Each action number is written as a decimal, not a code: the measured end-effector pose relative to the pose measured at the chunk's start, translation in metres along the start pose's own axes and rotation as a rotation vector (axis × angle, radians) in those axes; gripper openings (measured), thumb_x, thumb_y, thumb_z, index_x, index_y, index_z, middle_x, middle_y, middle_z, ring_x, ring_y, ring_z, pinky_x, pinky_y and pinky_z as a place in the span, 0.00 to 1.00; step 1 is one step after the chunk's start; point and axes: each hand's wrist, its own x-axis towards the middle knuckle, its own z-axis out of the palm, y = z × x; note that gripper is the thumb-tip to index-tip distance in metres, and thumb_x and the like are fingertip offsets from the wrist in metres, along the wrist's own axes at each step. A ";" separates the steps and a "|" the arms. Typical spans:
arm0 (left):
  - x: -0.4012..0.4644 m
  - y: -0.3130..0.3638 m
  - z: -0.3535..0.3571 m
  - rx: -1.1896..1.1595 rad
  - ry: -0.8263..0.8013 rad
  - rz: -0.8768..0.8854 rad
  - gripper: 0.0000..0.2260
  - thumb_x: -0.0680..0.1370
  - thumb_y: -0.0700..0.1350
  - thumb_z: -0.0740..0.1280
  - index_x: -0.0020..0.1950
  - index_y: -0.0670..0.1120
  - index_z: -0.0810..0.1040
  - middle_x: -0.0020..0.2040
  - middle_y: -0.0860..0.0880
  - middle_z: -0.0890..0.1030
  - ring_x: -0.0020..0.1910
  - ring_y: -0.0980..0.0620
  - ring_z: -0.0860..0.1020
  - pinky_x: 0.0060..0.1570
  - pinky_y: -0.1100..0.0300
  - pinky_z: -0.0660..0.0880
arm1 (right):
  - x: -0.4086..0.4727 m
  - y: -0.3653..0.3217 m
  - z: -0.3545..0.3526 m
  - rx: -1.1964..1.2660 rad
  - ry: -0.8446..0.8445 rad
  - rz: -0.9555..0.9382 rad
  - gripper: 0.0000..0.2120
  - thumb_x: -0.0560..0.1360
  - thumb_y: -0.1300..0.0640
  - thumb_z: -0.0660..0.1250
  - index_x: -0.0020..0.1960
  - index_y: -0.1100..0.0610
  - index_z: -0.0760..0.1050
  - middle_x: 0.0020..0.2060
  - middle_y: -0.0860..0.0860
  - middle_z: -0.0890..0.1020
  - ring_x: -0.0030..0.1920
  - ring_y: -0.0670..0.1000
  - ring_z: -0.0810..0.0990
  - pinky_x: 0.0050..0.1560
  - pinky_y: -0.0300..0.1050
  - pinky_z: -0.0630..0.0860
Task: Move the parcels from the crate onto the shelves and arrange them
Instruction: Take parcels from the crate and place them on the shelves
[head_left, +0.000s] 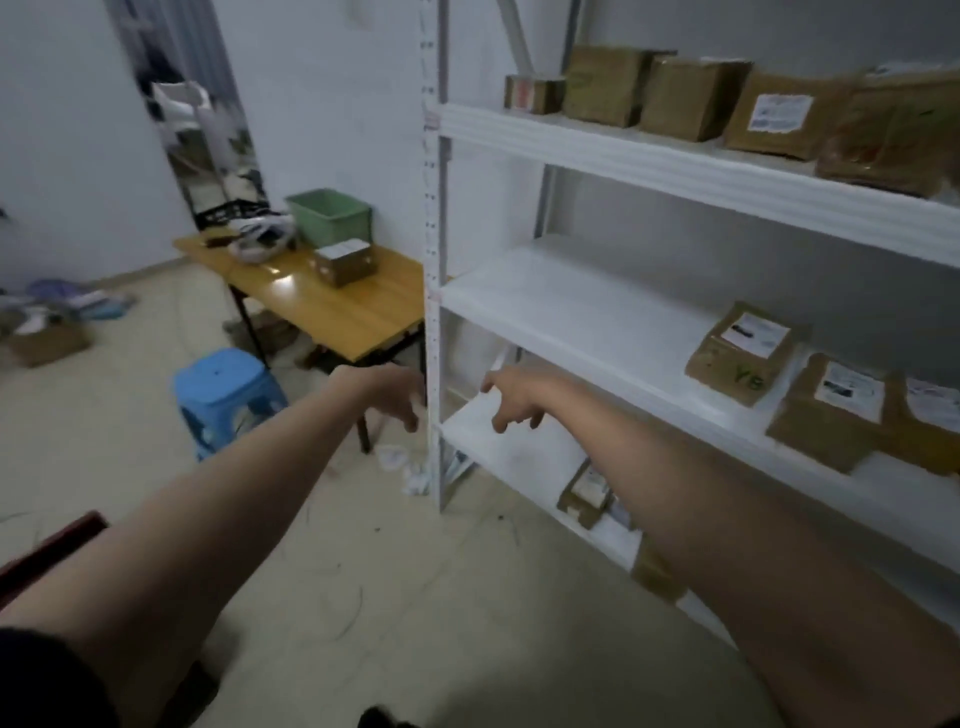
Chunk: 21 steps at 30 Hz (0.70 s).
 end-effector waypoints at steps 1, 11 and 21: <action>-0.014 -0.025 0.007 -0.031 0.003 -0.044 0.33 0.73 0.52 0.74 0.75 0.50 0.65 0.72 0.48 0.70 0.69 0.46 0.70 0.65 0.52 0.70 | 0.005 -0.023 0.008 -0.030 -0.014 -0.042 0.34 0.73 0.56 0.73 0.75 0.50 0.62 0.57 0.54 0.75 0.50 0.56 0.82 0.54 0.56 0.82; -0.155 -0.267 0.094 -0.216 0.053 -0.397 0.33 0.73 0.52 0.74 0.75 0.49 0.66 0.70 0.46 0.72 0.68 0.45 0.71 0.65 0.54 0.68 | 0.048 -0.278 0.087 -0.259 -0.183 -0.332 0.34 0.76 0.59 0.71 0.78 0.51 0.60 0.63 0.57 0.74 0.53 0.55 0.79 0.55 0.54 0.82; -0.299 -0.462 0.210 -0.423 -0.044 -0.666 0.23 0.72 0.50 0.74 0.65 0.48 0.76 0.58 0.47 0.79 0.56 0.47 0.77 0.58 0.51 0.75 | 0.063 -0.498 0.223 -0.458 -0.269 -0.661 0.34 0.74 0.53 0.75 0.75 0.54 0.65 0.68 0.57 0.72 0.62 0.58 0.76 0.53 0.49 0.79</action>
